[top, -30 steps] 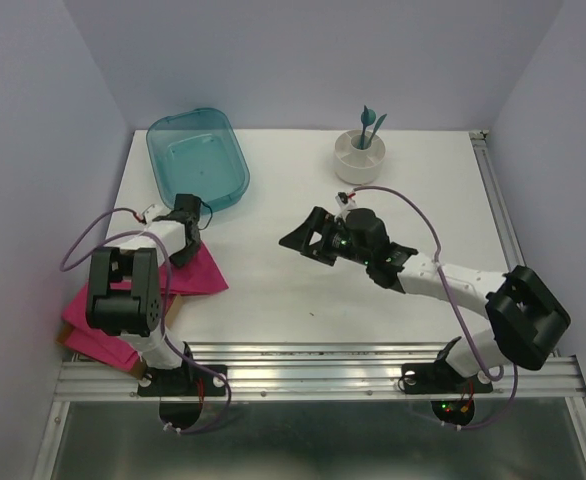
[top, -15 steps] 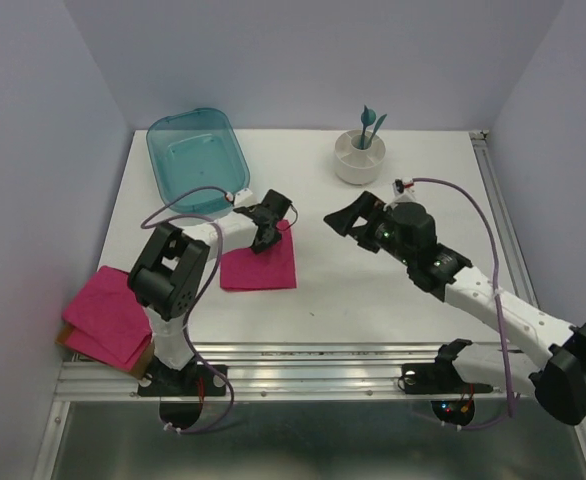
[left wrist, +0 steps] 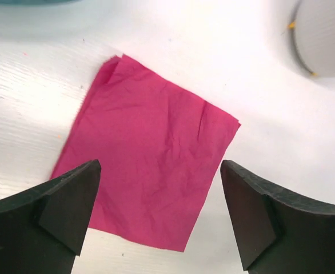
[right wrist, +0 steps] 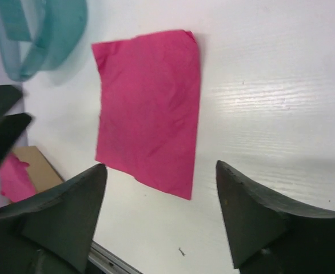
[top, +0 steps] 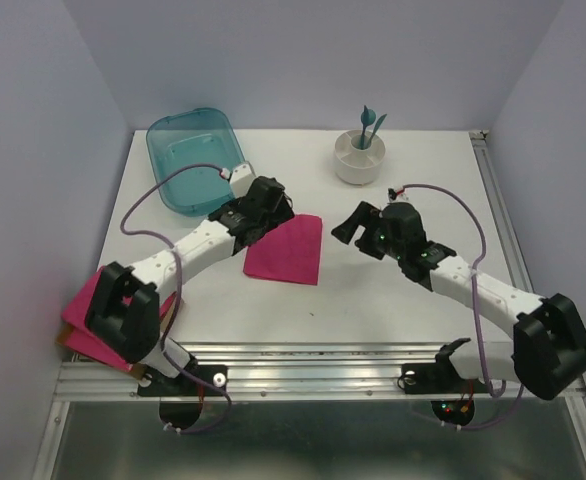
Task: Place the utensils on the paper napkin and roll it up
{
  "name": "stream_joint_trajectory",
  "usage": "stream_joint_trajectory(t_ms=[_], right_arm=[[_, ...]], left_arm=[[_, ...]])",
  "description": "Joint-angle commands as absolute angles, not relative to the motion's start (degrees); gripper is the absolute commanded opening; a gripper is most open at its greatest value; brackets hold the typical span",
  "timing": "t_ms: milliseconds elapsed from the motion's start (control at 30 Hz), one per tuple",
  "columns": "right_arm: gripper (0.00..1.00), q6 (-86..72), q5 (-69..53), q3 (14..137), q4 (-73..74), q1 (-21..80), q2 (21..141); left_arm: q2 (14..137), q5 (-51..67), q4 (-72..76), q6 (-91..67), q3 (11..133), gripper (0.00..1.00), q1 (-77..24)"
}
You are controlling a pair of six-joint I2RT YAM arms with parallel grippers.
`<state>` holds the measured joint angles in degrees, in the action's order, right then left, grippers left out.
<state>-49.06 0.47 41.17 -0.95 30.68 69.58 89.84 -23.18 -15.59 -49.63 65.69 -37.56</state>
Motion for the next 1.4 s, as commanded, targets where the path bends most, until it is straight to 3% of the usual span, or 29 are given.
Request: stream_joint_trajectory(t_ms=[0,67,167,367,700,933,1167,1367], right_arm=[[0.77,-45.8,-4.2,44.2,-6.9,30.8,76.2],[0.66,-44.9,-4.5,46.8,-7.7,30.9,80.9],[0.41,-43.2,-4.8,50.2,-9.2,30.9,86.1],[0.18,-42.1,-7.0,57.6,-11.4,30.9,95.5],[0.01,-42.3,-8.3,67.8,-11.3,30.9,109.0],[0.01,-42.5,-2.1,70.6,-7.0,30.9,115.3],[0.01,-43.9,14.0,65.4,-0.9,30.4,109.7],[0.01,-42.9,16.1,59.1,-1.5,29.6,102.7]], left_arm=[[77.5,-25.9,-13.7,-43.9,58.0,0.99,-37.4],[73.8,-25.2,-12.3,-42.5,55.7,0.99,-37.2],[67.7,-23.9,-10.3,-41.5,52.1,0.99,-36.8],[66.2,-24.3,-9.5,-42.3,49.3,0.99,-36.5],[62.5,-24.0,-5.5,-41.3,45.5,0.99,-36.5],[62.4,-22.9,-2.4,-38.0,45.1,0.99,-36.5],[66.8,-19.0,3.6,-35.7,44.8,0.99,-36.6],[74.6,-16.1,9.3,-31.1,47.5,0.99,-37.5]])
